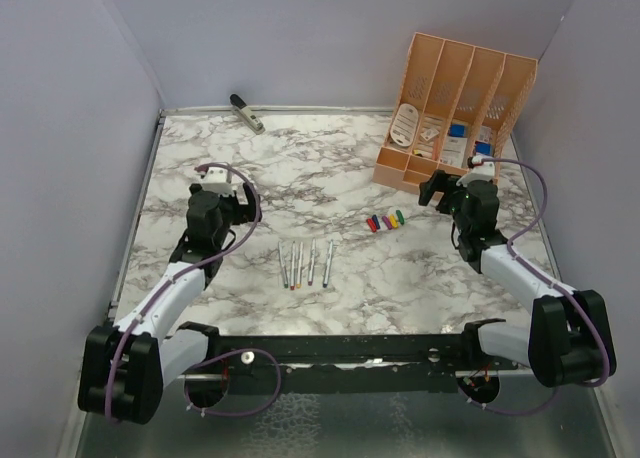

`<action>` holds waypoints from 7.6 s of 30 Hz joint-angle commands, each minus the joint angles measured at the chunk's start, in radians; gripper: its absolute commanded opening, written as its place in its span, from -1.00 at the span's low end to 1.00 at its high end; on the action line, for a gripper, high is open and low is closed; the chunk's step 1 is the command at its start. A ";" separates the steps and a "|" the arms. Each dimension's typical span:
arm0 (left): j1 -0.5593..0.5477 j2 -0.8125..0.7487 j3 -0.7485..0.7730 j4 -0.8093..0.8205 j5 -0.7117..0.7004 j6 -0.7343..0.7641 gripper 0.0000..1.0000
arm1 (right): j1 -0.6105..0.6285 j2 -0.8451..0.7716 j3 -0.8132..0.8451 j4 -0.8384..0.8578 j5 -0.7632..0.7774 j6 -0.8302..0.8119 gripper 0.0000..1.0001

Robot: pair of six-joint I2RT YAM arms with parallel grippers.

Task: Insert the pens into the pen caps

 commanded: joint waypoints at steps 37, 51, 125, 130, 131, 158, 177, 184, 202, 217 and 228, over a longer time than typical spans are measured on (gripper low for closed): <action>-0.430 0.143 0.063 -0.467 -0.251 -0.341 -0.06 | -0.005 -0.015 0.115 -0.009 -0.139 -0.053 0.82; -0.471 0.201 0.120 -0.519 -0.321 -0.391 0.07 | -0.005 0.001 0.086 0.023 -0.141 -0.039 0.82; -0.622 0.541 0.105 -0.704 -0.271 -0.633 -0.88 | -0.005 -0.107 0.105 -0.095 0.046 -0.048 0.70; -0.622 0.527 0.080 -0.682 -0.253 -0.631 -1.00 | -0.005 -0.104 0.107 -0.097 0.048 -0.047 0.55; -0.621 0.521 0.077 -0.679 -0.255 -0.631 -1.00 | -0.005 -0.098 0.109 -0.100 0.045 -0.047 0.47; -0.621 0.201 0.214 -0.626 -0.511 -0.448 -1.00 | -0.007 0.291 0.281 -0.246 -0.195 -0.076 -0.28; -0.622 0.236 0.198 -0.106 -0.082 -0.037 -1.00 | 0.134 0.384 0.316 -0.291 -0.115 -0.154 -0.28; -0.622 0.231 0.184 0.017 0.063 -0.002 -1.00 | 0.141 0.403 0.336 -0.332 -0.083 -0.154 -0.30; -0.611 0.177 0.099 0.259 0.202 -0.017 -1.00 | 0.177 0.439 0.330 -0.363 -0.047 -0.151 -0.39; -0.611 0.144 0.103 0.259 0.187 -0.042 -1.00 | 0.191 0.479 0.339 -0.390 -0.020 -0.144 -0.49; -0.612 0.129 0.119 0.259 0.173 -0.064 -1.00 | 0.199 0.549 0.395 -0.483 -0.001 -0.141 -0.93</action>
